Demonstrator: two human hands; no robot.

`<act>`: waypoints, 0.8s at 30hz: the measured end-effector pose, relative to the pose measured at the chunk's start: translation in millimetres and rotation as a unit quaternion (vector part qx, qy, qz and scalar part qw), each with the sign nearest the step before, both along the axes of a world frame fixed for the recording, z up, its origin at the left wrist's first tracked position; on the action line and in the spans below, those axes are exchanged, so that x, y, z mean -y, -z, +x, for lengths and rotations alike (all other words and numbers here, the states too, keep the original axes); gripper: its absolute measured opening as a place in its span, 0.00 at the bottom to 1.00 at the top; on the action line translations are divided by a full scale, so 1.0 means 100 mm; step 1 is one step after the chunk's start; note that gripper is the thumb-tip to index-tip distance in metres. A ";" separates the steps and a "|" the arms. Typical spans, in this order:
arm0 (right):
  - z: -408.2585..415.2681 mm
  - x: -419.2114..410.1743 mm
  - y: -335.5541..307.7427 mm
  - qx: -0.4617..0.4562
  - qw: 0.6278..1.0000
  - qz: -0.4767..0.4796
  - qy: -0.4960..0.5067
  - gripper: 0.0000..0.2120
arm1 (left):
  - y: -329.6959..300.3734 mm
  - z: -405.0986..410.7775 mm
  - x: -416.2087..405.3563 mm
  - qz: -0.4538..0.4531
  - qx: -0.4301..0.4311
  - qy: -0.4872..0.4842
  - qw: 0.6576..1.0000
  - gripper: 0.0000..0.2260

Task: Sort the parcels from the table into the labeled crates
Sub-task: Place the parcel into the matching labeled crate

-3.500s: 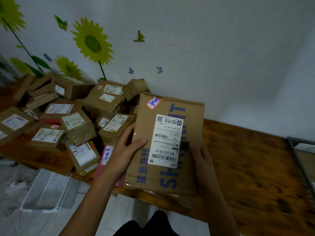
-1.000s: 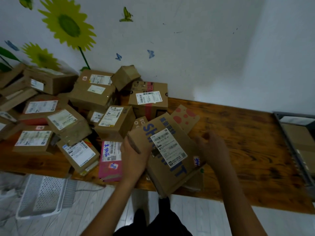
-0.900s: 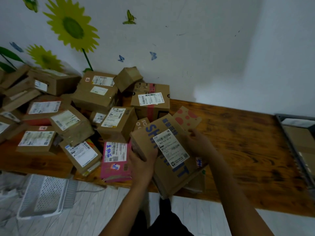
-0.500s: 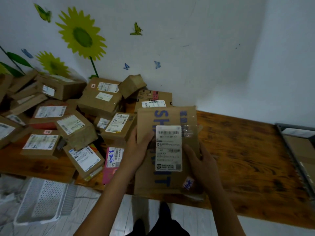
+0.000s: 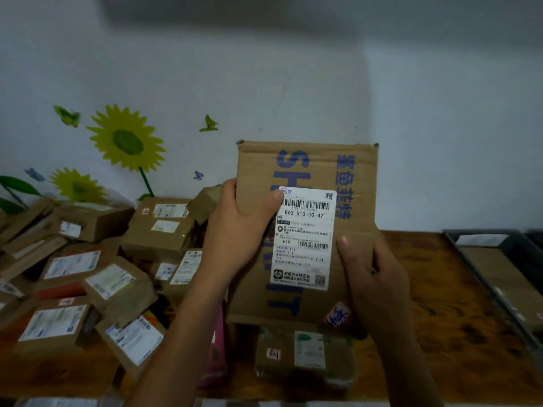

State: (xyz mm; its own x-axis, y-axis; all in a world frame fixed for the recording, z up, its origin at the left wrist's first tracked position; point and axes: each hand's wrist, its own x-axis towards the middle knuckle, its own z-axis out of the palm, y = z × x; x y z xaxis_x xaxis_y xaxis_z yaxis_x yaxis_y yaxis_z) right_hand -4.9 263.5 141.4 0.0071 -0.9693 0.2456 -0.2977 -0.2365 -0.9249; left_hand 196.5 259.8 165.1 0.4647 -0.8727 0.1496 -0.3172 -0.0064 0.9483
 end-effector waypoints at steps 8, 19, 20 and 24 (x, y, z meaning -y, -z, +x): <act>-0.08 -0.16 -0.25 0.012 0.999 -0.052 0.003 0.03 | -0.27 -0.10 -0.15 -0.039 -0.018 0.028 0.999 0.21; -0.13 -0.25 -0.38 0.058 0.997 -0.052 0.000 0.05 | -0.38 -0.20 -0.28 -0.063 -0.007 0.048 0.997 0.27; -0.13 -0.25 -0.39 0.059 0.997 -0.052 0.002 0.07 | -0.39 -0.20 -0.29 -0.065 -0.005 0.048 0.997 0.27; -0.14 -0.27 -0.42 0.071 0.996 -0.046 0.006 0.06 | -0.42 -0.21 -0.32 -0.070 0.004 0.061 0.996 0.26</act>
State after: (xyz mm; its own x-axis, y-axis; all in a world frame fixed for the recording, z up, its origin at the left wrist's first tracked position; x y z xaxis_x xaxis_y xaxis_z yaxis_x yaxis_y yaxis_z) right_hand -19.3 290.2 183.5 -0.0463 -0.9424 0.3313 -0.1688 -0.3195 -0.9324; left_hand 175.6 291.8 206.7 0.3555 -0.8926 0.2774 -0.3147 0.1652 0.9347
